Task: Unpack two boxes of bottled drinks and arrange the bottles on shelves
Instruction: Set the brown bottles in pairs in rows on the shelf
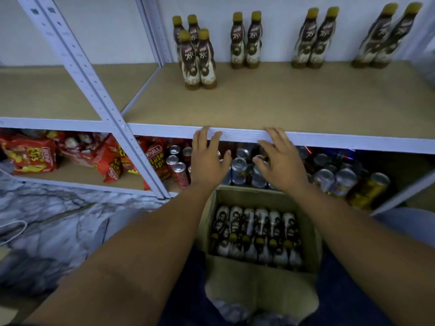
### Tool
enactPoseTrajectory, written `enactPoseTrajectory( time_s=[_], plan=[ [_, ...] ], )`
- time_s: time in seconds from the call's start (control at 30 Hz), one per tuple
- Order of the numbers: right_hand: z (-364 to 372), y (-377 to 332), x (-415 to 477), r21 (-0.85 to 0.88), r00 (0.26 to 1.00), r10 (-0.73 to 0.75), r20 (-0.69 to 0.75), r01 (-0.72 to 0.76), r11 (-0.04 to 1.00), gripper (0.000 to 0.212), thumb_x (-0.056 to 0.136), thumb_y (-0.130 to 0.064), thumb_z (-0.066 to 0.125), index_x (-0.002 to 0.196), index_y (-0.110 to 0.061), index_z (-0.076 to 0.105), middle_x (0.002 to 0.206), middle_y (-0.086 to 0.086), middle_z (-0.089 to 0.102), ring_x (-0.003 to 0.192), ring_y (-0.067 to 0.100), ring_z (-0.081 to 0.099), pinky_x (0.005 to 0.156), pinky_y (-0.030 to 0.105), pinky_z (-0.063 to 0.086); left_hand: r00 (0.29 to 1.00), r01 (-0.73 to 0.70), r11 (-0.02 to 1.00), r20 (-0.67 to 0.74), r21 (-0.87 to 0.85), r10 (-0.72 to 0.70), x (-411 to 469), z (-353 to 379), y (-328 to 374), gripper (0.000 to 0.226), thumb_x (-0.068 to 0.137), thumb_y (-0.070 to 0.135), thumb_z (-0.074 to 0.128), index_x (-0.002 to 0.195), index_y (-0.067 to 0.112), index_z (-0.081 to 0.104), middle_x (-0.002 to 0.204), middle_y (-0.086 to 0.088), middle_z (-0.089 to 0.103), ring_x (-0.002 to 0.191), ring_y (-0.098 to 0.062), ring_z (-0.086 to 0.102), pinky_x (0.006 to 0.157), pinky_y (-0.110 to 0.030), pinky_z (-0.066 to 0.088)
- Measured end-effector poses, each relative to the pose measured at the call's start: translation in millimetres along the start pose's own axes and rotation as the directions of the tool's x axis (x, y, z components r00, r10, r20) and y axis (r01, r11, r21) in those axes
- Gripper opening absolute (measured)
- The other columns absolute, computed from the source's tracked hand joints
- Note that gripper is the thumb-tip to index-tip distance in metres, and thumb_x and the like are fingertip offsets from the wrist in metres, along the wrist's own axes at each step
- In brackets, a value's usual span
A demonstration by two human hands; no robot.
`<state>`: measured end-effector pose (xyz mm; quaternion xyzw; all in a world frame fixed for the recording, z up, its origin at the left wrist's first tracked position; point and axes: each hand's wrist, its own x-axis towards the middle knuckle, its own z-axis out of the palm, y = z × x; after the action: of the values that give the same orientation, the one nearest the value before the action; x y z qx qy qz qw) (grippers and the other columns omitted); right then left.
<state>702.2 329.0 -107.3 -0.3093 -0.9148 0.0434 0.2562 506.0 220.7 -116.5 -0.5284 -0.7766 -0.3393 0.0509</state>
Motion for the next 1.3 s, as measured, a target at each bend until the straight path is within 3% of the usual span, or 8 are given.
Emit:
enactPoseTrajectory(
  time_s=[0.1, 0.2, 0.43, 0.67, 0.93, 1.07, 1.17, 1.3],
  plan=[
    [11, 8, -40, 0.007, 0.991, 0.084, 0.107, -0.085, 0.996, 0.044, 0.098, -0.038, 0.060, 0.129, -0.008, 0.066, 0.142, 0.018, 0.055, 0.135, 0.040, 0.047, 0.106, 0.055, 0.045, 0.988, 0.076, 0.997, 0.136, -0.020, -0.072, -31, 16, 2, 0.055, 0.096, 0.036, 0.061, 0.146, 0.014, 0.051, 0.157, -0.017, 0.035, 0.149, -0.040, 0.024, 0.110, -0.054, 0.039],
    [21, 17, -75, 0.033, 0.930, 0.222, 0.293, -0.241, 0.970, 0.047, 0.100, -0.042, 0.061, 0.138, -0.013, 0.060, 0.143, 0.012, 0.054, 0.125, 0.035, 0.054, 0.099, 0.050, 0.050, 0.939, 0.177, 0.983, 0.309, -0.051, -0.153, -59, 37, -5, 0.050, 0.096, 0.032, 0.066, 0.141, 0.013, 0.055, 0.141, -0.017, 0.049, 0.129, -0.039, 0.047, 0.099, -0.049, 0.047],
    [62, 33, -144, 0.076, 0.647, 0.418, 0.638, -0.593, 0.802, 0.059, 0.103, -0.050, 0.053, 0.153, -0.022, 0.043, 0.130, 0.012, 0.064, 0.102, 0.032, 0.064, 0.085, 0.047, 0.055, 0.668, 0.421, 0.903, 0.702, -0.082, -0.247, -102, 78, -24, 0.052, 0.098, 0.033, 0.068, 0.144, 0.016, 0.052, 0.138, -0.007, 0.061, 0.125, -0.028, 0.058, 0.099, -0.036, 0.048],
    [105, 44, -192, 0.097, 0.447, 0.573, 0.687, -0.837, 0.538, 0.052, 0.100, -0.043, 0.061, 0.148, -0.027, 0.049, 0.142, 0.004, 0.059, 0.118, 0.026, 0.062, 0.092, 0.038, 0.054, 0.543, 0.606, 0.796, 0.731, 0.000, -0.413, -138, 120, -52, 0.060, 0.098, 0.033, 0.068, 0.150, 0.012, 0.046, 0.134, -0.011, 0.062, 0.123, -0.030, 0.059, 0.090, -0.031, 0.047],
    [150, 53, -198, 0.248, 0.400, 0.630, 0.665, -0.915, 0.319, 0.054, 0.097, -0.026, 0.069, 0.148, -0.026, 0.049, 0.141, 0.004, 0.060, 0.123, 0.020, 0.059, 0.100, 0.044, 0.054, 0.484, 0.755, 0.655, 0.704, -0.036, -0.519, -159, 167, -61, 0.066, 0.098, 0.026, 0.069, 0.156, 0.022, 0.038, 0.142, -0.008, 0.058, 0.130, -0.026, 0.055, 0.110, -0.041, 0.047],
    [170, 49, -199, 0.204, 0.382, 0.651, 0.656, -0.920, 0.334, 0.057, 0.096, -0.030, 0.069, 0.148, -0.031, 0.046, 0.140, 0.005, 0.060, 0.123, 0.025, 0.060, 0.100, 0.048, 0.053, 0.473, 0.800, 0.596, 0.686, -0.071, -0.553, -159, 181, -63, 0.069, 0.099, 0.020, 0.067, 0.159, 0.021, 0.032, 0.144, -0.007, 0.054, 0.134, -0.022, 0.050, 0.112, -0.038, 0.044],
    [184, 44, -198, 0.152, 0.419, 0.670, 0.613, -0.895, 0.420, 0.064, 0.097, -0.036, 0.067, 0.153, -0.030, 0.038, 0.156, 0.002, 0.045, 0.138, 0.027, 0.047, 0.110, 0.049, 0.045, 0.448, 0.829, 0.554, 0.680, -0.074, -0.580, -162, 190, -66, 0.072, 0.099, 0.019, 0.068, 0.160, 0.022, 0.030, 0.145, -0.008, 0.054, 0.135, -0.024, 0.050, 0.113, -0.040, 0.044],
    [194, 44, -195, 0.132, 0.394, 0.736, 0.551, -0.912, 0.389, 0.068, 0.097, -0.031, 0.068, 0.156, -0.027, 0.035, 0.164, 0.003, 0.029, 0.141, 0.032, 0.043, 0.107, 0.044, 0.044, 0.432, 0.860, 0.502, 0.655, -0.091, -0.620, -164, 200, -71, 0.075, 0.097, 0.020, 0.070, 0.160, 0.023, 0.029, 0.145, -0.008, 0.054, 0.130, -0.018, 0.050, 0.109, -0.040, 0.046]
  ],
)
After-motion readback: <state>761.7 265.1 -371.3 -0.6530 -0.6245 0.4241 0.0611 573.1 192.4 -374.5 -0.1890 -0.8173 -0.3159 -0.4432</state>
